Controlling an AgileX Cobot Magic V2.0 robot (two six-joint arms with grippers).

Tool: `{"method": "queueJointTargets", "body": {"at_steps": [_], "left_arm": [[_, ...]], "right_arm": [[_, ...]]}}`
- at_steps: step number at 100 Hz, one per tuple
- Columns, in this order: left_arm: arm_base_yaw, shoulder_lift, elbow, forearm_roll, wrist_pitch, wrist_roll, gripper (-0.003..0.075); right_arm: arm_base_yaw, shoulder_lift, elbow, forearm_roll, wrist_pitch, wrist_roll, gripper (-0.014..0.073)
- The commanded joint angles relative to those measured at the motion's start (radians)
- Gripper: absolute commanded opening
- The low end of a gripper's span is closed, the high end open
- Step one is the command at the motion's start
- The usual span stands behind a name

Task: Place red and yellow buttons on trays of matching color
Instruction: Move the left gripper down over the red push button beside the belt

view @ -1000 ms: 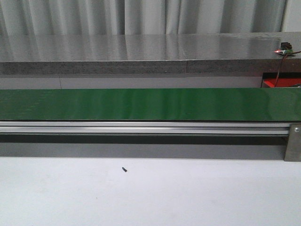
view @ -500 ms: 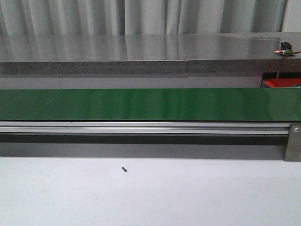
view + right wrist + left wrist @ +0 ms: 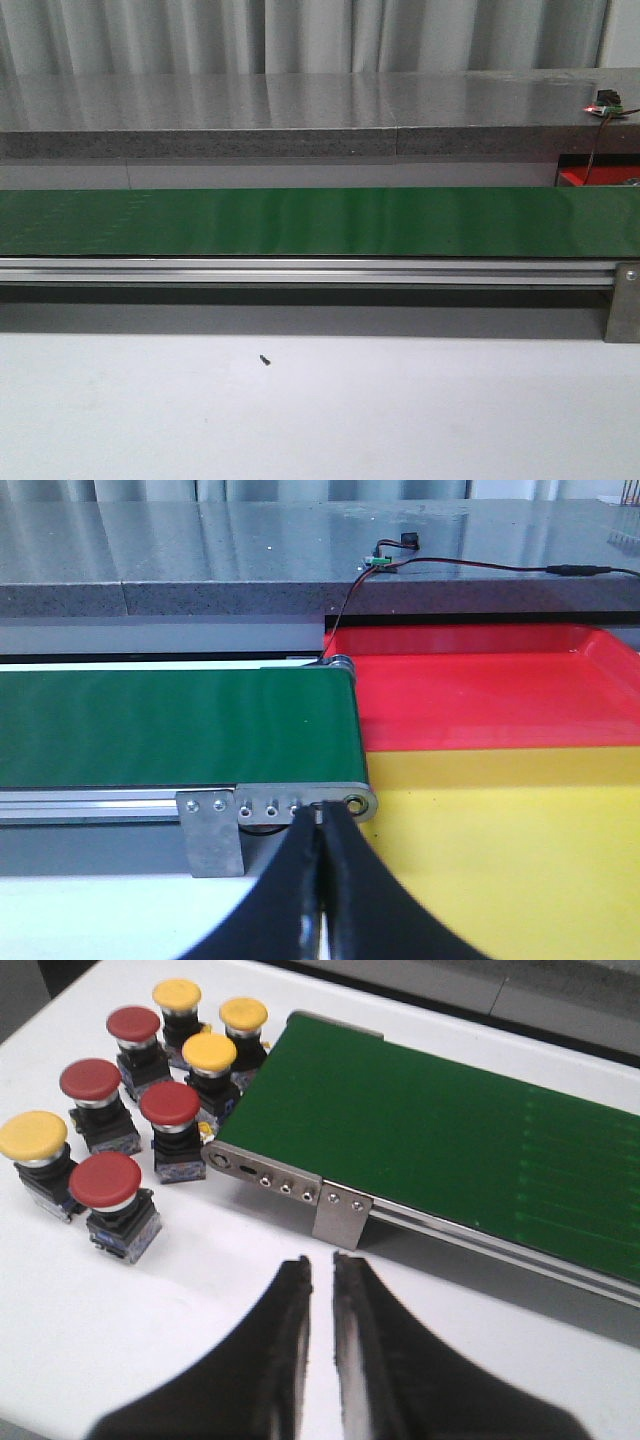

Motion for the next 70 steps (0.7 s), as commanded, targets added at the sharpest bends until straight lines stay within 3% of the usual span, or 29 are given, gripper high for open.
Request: {"method": "queueJointTargets", "body": {"at_steps": [1,14,21,47,60,70], "left_arm": [[0.004,0.065,-0.064,-0.029,-0.051,-0.008,0.0231],[0.004,0.115,-0.092,-0.029,-0.059,-0.008,0.0529],[0.004,0.122,-0.094,-0.018,-0.059,-0.008,0.0619],[0.006,0.122,-0.094,0.010,-0.093,-0.008,0.0618],[0.049,0.142,-0.124,0.091,-0.049,-0.154,0.0618],[0.113,0.184,-0.162,0.095,-0.004,-0.164,0.0618]], "right_arm": [[-0.006,-0.016,-0.018,0.000,-0.083,-0.007,-0.0123],[-0.006,-0.016,-0.018,0.000,-0.083,-0.007,-0.0123],[-0.006,-0.016,-0.018,0.000,-0.083,-0.007,-0.0123],[-0.006,-0.016,-0.018,0.000,-0.083,-0.007,-0.0123],[-0.006,-0.016,-0.018,0.000,-0.083,-0.007,-0.0123],[-0.006,-0.016,-0.018,0.000,-0.083,-0.007,-0.0123]]}}
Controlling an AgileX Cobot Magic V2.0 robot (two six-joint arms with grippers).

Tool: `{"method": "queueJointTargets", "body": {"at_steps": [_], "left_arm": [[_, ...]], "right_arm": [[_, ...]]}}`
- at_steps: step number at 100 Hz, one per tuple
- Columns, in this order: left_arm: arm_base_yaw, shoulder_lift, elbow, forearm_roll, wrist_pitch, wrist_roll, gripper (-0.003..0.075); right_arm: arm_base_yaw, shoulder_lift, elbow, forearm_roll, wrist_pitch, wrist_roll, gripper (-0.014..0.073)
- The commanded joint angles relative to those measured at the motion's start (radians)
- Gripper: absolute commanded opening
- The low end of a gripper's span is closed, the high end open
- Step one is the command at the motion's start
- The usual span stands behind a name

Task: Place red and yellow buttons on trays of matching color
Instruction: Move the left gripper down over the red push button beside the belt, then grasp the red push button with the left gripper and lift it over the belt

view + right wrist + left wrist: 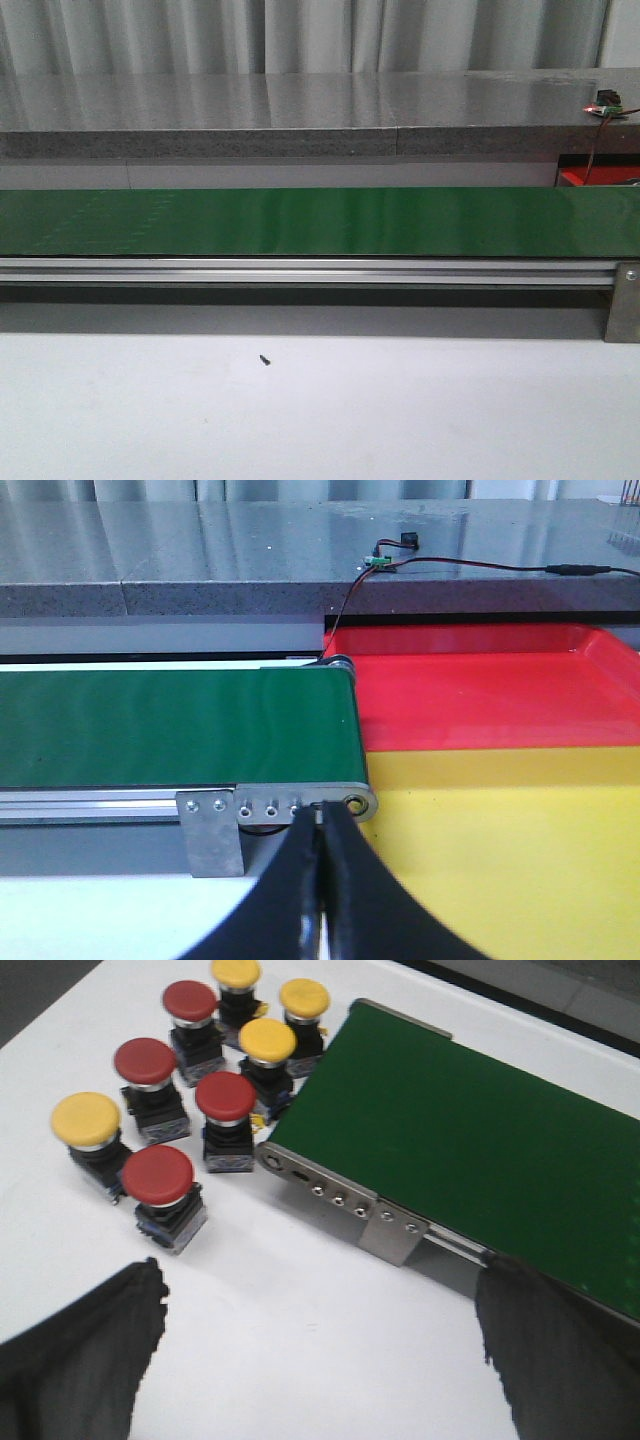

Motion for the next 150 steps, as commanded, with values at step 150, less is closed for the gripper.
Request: {"method": "queueJointTargets", "body": {"at_steps": [150], "left_arm": [[0.206,0.854,-0.426,-0.096,-0.020,-0.044,0.0560]], "right_arm": [[-0.006,-0.016,-0.018,0.000,-0.083,-0.007,-0.0123]]}}
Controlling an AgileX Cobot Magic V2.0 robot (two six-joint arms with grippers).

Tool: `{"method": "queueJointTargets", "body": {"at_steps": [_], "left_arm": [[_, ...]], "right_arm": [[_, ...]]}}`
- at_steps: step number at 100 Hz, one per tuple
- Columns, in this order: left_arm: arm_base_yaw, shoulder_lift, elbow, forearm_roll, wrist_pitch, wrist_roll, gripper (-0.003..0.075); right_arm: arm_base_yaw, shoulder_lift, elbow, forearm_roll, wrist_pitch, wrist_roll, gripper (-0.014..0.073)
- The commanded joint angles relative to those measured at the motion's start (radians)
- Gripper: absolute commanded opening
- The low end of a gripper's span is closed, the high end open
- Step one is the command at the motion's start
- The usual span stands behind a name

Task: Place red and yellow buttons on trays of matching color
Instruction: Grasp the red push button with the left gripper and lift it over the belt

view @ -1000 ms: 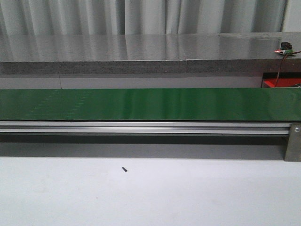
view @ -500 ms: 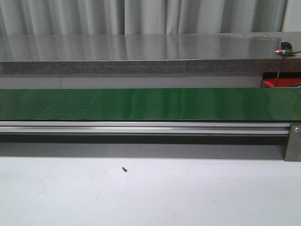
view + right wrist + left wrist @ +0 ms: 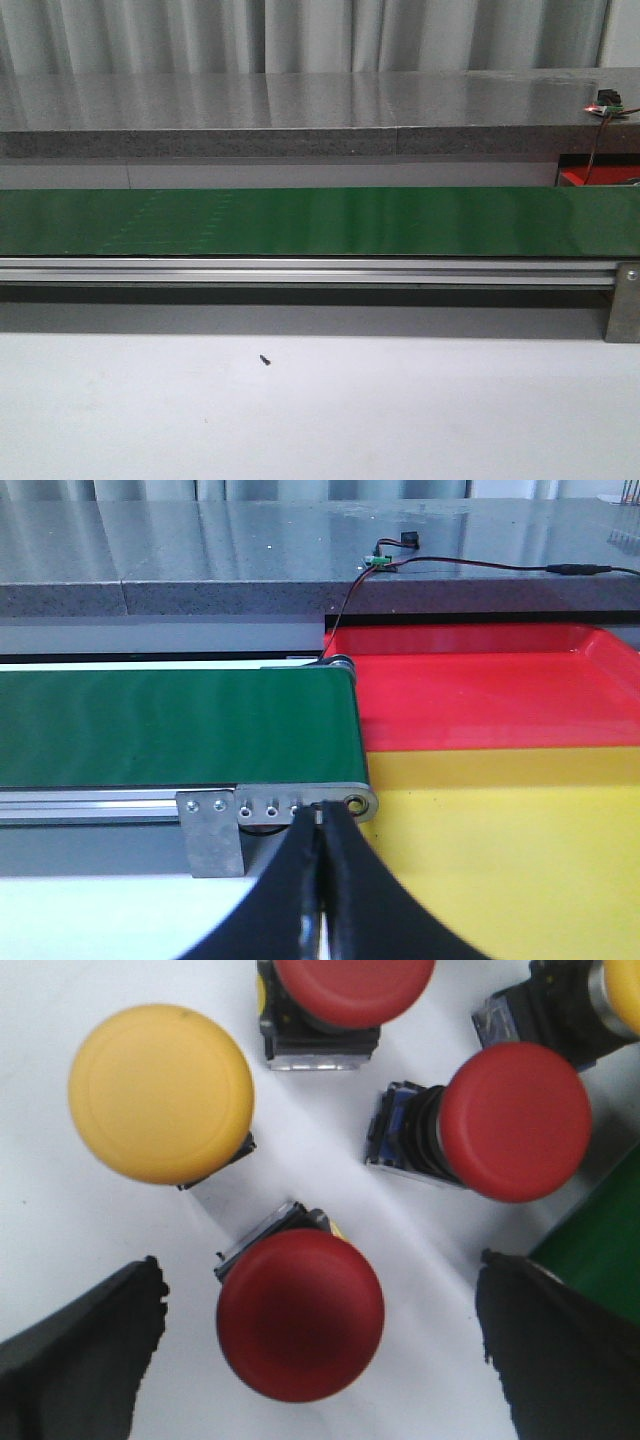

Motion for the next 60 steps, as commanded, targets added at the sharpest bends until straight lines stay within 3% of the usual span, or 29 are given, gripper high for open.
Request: {"method": "queueJointTargets", "body": {"at_steps": [1,20,29,36,60], "left_arm": [[0.002,-0.029,-0.030,-0.016,-0.042,-0.013,0.0542],[0.002,-0.028,-0.030,-0.016,-0.042,-0.013,0.0251],[0.002,-0.028,-0.030,-0.016,-0.041,-0.013,0.0155],[0.002,-0.028,-0.030,-0.016,-0.036,-0.013,0.0124],[0.002,-0.100,-0.030,-0.014,0.036,-0.002,0.0122]], "right_arm": [[-0.006,-0.016,-0.018,0.000,-0.083,-0.007,-0.0123],[-0.006,-0.016,-0.018,0.000,-0.083,-0.007,-0.0123],[-0.006,-0.016,-0.018,0.000,-0.083,-0.007,-0.0123],[-0.006,-0.016,-0.018,0.000,-0.083,-0.007,-0.0123],[-0.006,-0.016,-0.018,0.000,-0.083,-0.007,-0.0123]]}}
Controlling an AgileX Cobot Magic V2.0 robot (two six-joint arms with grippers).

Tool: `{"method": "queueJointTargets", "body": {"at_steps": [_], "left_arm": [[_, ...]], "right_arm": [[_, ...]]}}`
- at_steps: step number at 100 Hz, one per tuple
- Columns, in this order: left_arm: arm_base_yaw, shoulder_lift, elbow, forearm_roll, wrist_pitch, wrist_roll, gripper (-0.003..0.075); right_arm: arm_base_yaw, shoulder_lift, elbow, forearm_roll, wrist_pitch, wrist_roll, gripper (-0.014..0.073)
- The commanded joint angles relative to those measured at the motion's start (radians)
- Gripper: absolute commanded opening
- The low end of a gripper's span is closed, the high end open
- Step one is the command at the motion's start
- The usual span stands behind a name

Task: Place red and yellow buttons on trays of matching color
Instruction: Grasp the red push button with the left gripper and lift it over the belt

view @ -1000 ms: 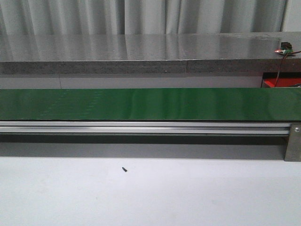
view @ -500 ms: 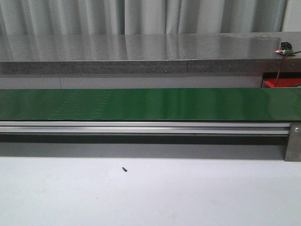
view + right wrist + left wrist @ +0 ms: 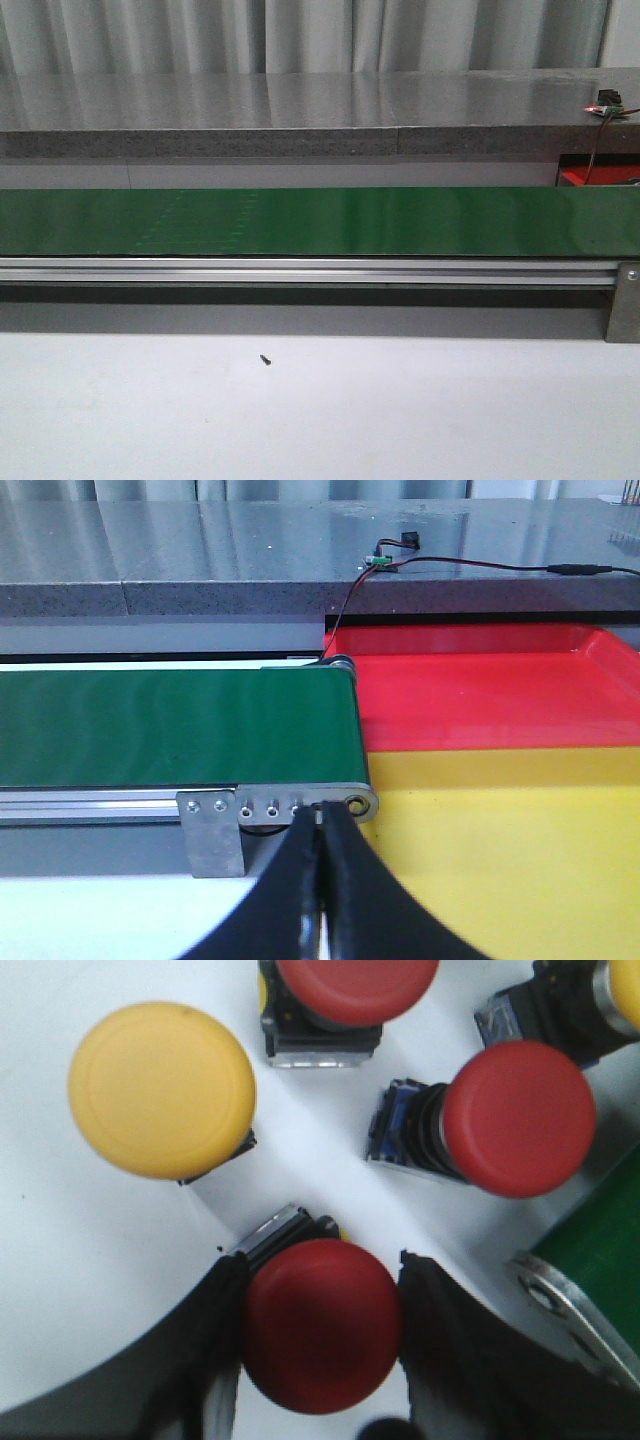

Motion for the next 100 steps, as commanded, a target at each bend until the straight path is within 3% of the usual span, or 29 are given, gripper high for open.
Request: {"method": "queueJointTargets", "body": {"at_steps": [1,33,63,100], "left_arm": [[0.002,-0.095,-0.030,-0.009,0.012,-0.002,0.0122],[-0.027,-0.290,-0.102,-0.012,0.081,0.039,0.0122],[-0.147,-0.222,-0.278,-0.018,0.193,0.046,0.0122],[-0.261,-0.096,-0.296,-0.026,0.172,0.046,0.0122]], "right_arm": [[-0.006,-0.016,-0.018,0.000,-0.083,-0.007,-0.0123],[-0.006,-0.016,-0.018,0.000,-0.083,-0.007,-0.0123],[-0.006,-0.016,-0.018,0.000,-0.083,-0.007,-0.0123],[-0.006,-0.016,-0.018,0.000,-0.067,-0.007,-0.0123]]}}
